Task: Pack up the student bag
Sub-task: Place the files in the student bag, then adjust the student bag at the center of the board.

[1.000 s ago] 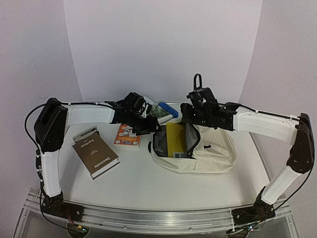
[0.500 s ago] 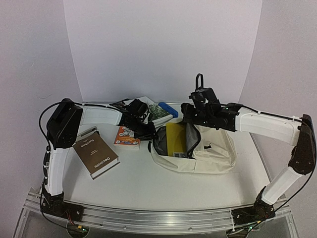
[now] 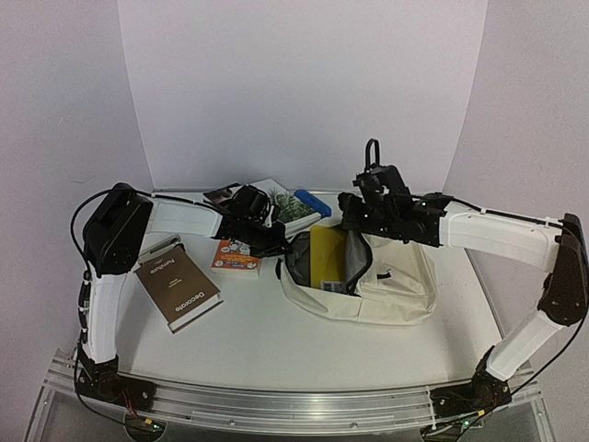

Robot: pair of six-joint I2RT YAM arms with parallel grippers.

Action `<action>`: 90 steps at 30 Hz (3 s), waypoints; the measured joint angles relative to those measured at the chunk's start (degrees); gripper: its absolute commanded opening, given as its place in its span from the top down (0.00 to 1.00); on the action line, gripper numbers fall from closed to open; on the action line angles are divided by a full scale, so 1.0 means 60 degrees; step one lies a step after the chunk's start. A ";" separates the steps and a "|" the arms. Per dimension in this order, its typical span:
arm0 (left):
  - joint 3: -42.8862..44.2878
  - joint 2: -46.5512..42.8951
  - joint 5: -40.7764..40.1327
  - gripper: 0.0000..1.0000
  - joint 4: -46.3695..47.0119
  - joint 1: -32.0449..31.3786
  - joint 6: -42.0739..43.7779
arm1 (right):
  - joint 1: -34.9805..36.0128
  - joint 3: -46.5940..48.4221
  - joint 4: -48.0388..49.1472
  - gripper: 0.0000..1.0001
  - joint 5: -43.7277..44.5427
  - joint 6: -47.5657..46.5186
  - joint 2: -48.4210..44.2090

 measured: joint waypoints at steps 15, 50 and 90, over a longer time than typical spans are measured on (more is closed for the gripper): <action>-0.0698 -0.1602 -0.1179 1.00 0.1316 -0.0011 0.0104 | -0.0018 -0.0676 0.0074 1.00 -0.0184 0.0019 -0.0781; 0.0040 -0.1220 -0.1155 1.00 0.1366 0.0627 0.0044 | 0.0011 -0.1883 0.0206 1.00 -0.2999 -0.0928 -0.2260; -0.1412 -0.2242 -0.2486 0.84 -0.1044 -0.0408 0.2832 | 0.0086 -0.0377 0.0117 1.00 -0.1974 -0.1594 -0.0168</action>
